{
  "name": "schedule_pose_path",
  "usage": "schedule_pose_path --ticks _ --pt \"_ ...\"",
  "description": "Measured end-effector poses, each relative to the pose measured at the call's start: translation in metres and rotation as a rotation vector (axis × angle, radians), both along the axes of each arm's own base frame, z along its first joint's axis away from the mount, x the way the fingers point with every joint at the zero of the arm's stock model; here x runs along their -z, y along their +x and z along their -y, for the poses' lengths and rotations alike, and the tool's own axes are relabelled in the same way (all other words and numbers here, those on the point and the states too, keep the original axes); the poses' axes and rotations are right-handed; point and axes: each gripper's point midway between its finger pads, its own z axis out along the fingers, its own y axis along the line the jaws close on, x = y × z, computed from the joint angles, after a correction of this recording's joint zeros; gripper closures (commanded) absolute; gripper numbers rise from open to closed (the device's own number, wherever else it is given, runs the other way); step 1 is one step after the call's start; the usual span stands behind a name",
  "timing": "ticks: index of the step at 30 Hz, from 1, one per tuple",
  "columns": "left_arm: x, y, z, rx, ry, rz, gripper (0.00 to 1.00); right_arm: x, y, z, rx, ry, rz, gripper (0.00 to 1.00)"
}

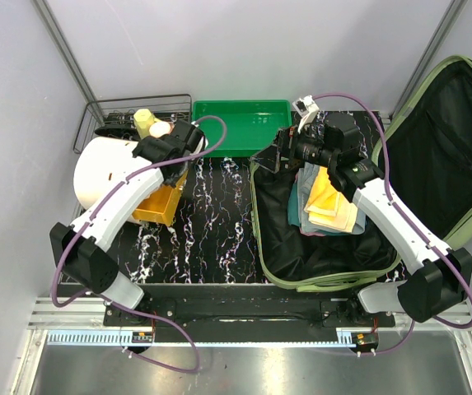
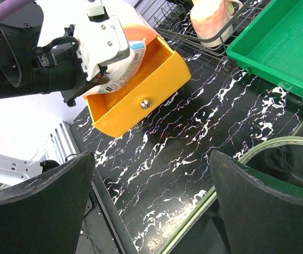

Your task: Open, take out, and arrange the luggage

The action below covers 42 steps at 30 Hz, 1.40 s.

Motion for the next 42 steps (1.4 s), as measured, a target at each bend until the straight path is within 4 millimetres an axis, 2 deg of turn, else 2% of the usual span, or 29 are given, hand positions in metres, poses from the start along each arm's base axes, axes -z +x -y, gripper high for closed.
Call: schedule_pose_path --ticks 10,17,19,21,23,25,27,34,39,42 --pt "0.023 0.000 0.004 -0.003 0.008 -0.056 1.00 0.001 -0.001 0.000 -0.002 -0.004 -0.003 0.01" --pt "0.036 0.003 -0.005 -0.001 0.063 -0.066 0.98 0.001 -0.001 0.000 -0.002 -0.005 -0.005 0.00" --pt "0.039 0.006 -0.011 -0.008 0.081 -0.068 0.92 0.001 -0.001 0.000 -0.002 -0.005 -0.005 0.00" --pt "0.040 0.008 -0.016 -0.018 0.087 -0.065 0.78 0.002 -0.001 0.000 -0.002 -0.005 -0.007 0.00" --pt "0.039 0.012 -0.020 -0.020 0.092 -0.062 0.71 0.002 -0.001 0.001 -0.002 -0.006 -0.008 0.00" --pt "0.038 0.016 -0.024 -0.026 0.093 -0.051 0.49 0.002 -0.001 0.001 -0.002 -0.006 -0.008 0.01" --pt "0.038 0.017 -0.024 -0.020 0.092 -0.052 0.36 0.002 -0.001 0.001 -0.002 -0.006 -0.008 0.00" --pt "0.038 0.016 -0.014 0.019 0.043 -0.077 0.34 0.002 -0.001 0.001 -0.002 -0.006 -0.008 0.00" --pt "0.019 0.020 0.001 0.054 -0.042 -0.054 0.36 0.002 -0.001 0.001 -0.002 -0.006 -0.008 0.00" --pt "0.004 0.021 0.017 0.096 -0.118 -0.035 0.42 0.002 -0.001 0.000 -0.003 -0.005 -0.008 0.00"
